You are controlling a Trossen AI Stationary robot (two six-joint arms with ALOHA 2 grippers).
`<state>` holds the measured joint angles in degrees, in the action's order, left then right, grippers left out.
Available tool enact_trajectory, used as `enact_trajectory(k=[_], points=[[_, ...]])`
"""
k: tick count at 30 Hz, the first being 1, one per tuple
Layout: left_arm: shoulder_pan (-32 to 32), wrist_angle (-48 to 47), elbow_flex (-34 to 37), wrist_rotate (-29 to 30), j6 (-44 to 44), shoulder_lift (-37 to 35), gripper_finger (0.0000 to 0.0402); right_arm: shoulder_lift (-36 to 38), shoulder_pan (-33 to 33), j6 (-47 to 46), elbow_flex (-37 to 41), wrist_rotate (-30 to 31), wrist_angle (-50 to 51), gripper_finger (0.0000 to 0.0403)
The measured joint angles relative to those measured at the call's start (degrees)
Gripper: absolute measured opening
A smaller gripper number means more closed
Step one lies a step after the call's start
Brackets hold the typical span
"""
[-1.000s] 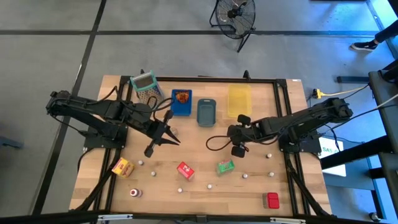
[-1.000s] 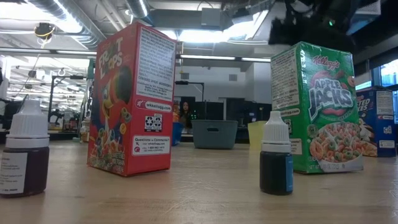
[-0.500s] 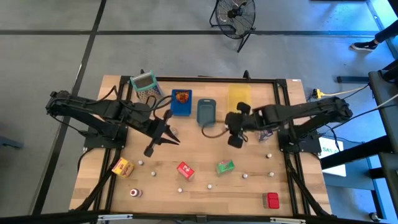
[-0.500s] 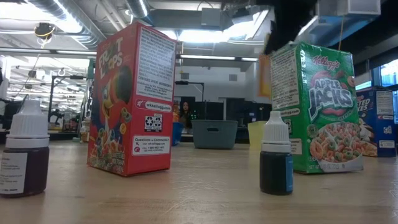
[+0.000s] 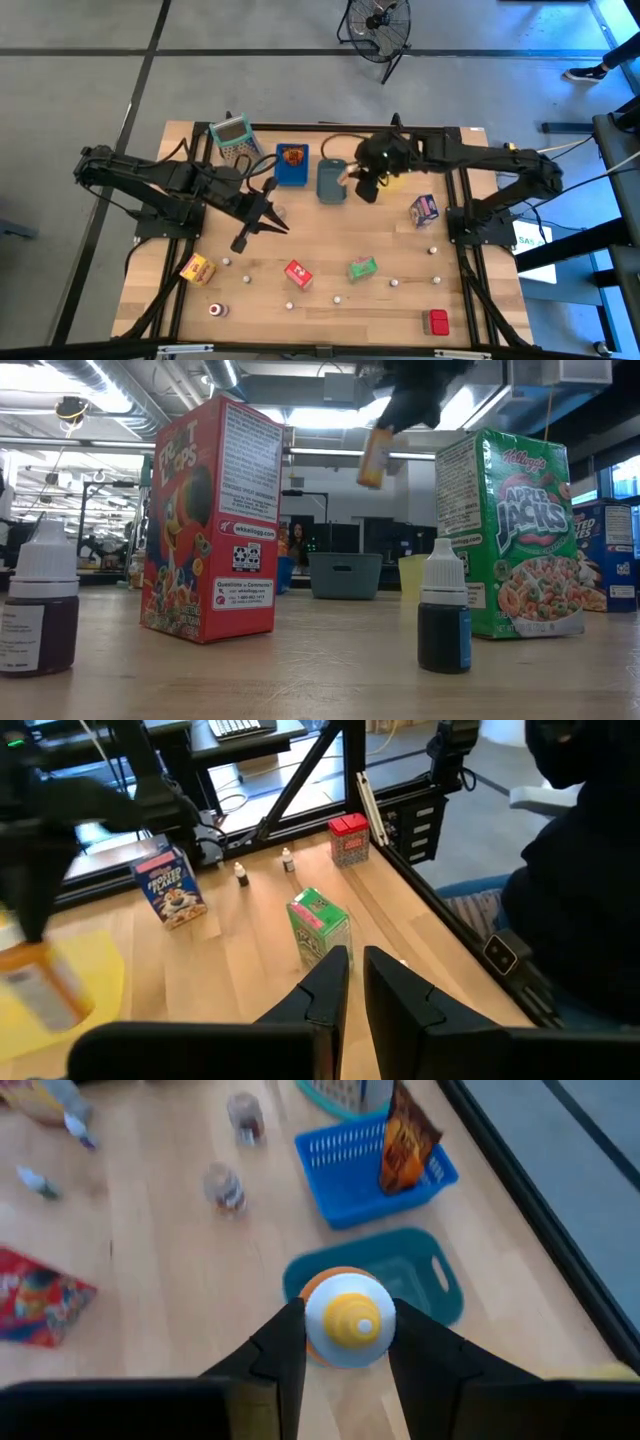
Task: Pick & Place Kitchen Items
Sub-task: Put the big yellow food coloring bottle into the dark green bin
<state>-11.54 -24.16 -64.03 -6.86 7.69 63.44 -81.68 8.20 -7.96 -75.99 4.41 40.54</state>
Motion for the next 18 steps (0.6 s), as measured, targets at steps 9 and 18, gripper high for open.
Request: enact_trajectory(k=[9, 18], points=[[-3.03, 0.02, 0.0, 6.01, -0.76, 0.0, 0.0031, -6.79, 4.88, 5.36, 0.0, -2.38, -3.92, 0.012], [-6.47, 0.0, 0.02, 10.5, -3.62, 0.02, 0.0031, -14.85, 7.83, 8.87, 0.02, -4.07, -8.46, 0.012]])
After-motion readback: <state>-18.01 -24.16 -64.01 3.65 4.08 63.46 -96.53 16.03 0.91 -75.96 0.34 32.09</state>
